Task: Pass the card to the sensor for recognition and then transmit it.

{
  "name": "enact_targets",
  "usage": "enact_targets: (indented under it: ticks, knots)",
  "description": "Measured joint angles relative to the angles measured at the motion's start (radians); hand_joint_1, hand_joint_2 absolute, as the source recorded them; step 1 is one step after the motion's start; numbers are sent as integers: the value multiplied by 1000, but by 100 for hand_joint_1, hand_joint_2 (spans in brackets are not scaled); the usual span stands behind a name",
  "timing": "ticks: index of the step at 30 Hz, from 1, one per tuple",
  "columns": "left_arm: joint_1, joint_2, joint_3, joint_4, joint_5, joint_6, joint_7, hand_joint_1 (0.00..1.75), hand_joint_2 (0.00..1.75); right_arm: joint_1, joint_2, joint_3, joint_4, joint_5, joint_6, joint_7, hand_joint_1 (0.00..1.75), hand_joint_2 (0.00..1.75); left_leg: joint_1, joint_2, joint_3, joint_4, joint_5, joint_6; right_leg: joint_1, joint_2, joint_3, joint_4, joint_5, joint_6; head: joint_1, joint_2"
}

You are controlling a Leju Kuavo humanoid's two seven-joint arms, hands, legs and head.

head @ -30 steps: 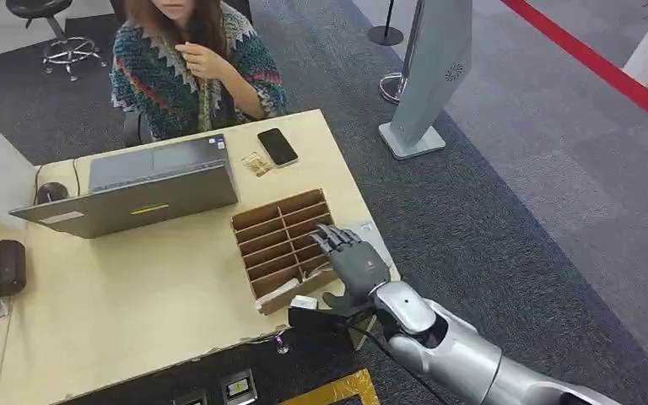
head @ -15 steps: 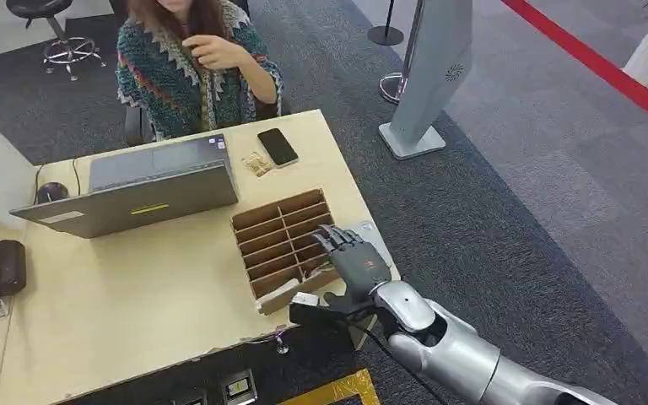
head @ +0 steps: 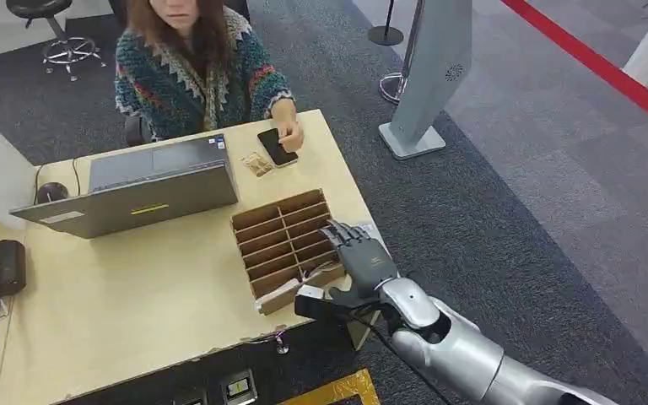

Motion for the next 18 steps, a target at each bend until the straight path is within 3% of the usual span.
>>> enact_targets:
  ticks: [2,3,4,5,18]
  knots:
    - [-1,0,0,0,-1,0,0,0,0,0,0,-1,0,-1,-3,0,0,175,0,0,0,0,0,0,0,0,0,0,0,0,0,0]
    - [-2,0,0,0,-2,-1,0,0,0,1,0,-1,0,-1,-5,0,94,175,0,0,0,0,0,0,0,0,0,0,0,0,0,0]
    - [-2,0,0,0,-3,-1,0,0,0,1,0,-1,0,-2,-7,0,148,175,0,0,0,0,0,0,0,0,0,0,0,0,0,0]
    - [-3,0,0,0,-3,-1,0,0,0,1,0,-1,0,-5,-8,0,175,175,0,0,0,0,0,0,0,0,0,0,0,0,0,0]
    - [-7,0,0,0,-3,-1,0,0,0,5,2,2,8,-55,10,0,175,175,0,0,0,0,0,0,0,0,0,0,0,0,0,0]
